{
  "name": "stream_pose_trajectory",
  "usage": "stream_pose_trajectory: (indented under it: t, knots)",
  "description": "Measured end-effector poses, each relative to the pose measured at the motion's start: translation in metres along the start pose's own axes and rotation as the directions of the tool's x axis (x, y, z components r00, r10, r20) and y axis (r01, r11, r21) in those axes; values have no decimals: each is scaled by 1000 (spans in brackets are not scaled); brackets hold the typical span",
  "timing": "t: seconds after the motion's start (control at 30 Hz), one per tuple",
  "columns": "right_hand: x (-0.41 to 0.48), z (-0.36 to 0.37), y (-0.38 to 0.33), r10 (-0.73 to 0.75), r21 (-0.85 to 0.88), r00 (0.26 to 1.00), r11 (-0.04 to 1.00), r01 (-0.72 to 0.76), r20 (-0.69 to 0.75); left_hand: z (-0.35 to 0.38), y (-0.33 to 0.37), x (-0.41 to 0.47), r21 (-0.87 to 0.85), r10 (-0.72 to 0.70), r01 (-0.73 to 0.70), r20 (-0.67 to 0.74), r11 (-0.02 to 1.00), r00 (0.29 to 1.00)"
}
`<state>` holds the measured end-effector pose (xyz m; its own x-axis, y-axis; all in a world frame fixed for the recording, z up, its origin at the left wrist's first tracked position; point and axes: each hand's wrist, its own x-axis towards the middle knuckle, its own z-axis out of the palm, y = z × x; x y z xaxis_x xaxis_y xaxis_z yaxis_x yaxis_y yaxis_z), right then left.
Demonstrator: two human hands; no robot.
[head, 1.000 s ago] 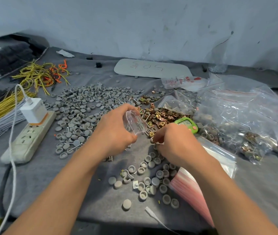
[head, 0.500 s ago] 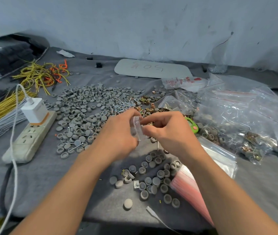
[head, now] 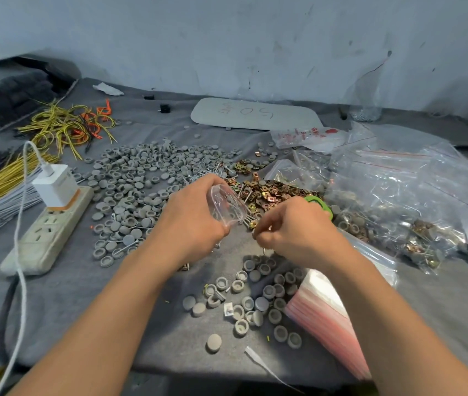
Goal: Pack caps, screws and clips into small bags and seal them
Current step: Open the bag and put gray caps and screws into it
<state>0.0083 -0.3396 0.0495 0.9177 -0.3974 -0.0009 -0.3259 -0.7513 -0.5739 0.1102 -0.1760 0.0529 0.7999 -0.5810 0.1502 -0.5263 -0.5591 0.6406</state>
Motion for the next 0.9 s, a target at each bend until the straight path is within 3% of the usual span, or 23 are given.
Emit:
stream_pose_trajectory:
  t: [0.13, 0.33, 0.4, 0.5, 0.6, 0.7, 0.9]
  knots:
    - [-4, 8, -5, 8, -232, 982, 972, 37, 189, -1, 2, 0, 4, -5, 5, 6, 1000, 1000]
    - [-5, 12, -6, 30, -285, 977, 958, 32, 211, -1, 3, -2, 24, 0, 0, -1, 1000, 1000]
    - [-6, 12, -5, 28, -273, 990, 962, 11, 139, 0, 4, -2, 32, 5, -5, 0, 999, 1000]
    - [-3, 8, -3, 37, -100, 991, 994, -51, -132, 2, 3, -2, 23, 10, -10, 4, 1000, 1000]
    - [-2, 2, -3, 17, 232, 954, 971, 55, -298, 6, 4, -3, 31, 29, -30, 5, 999, 1000]
    - [-5, 5, -12, -55, 396, 971, 907, 146, -232, 11, 5, -2, 58, 23, -25, 34, 998, 999]
    - [-1, 17, -21, -80, 372, 976, 916, 152, -201, 10, 2, -1, 60, 22, -24, 32, 998, 999]
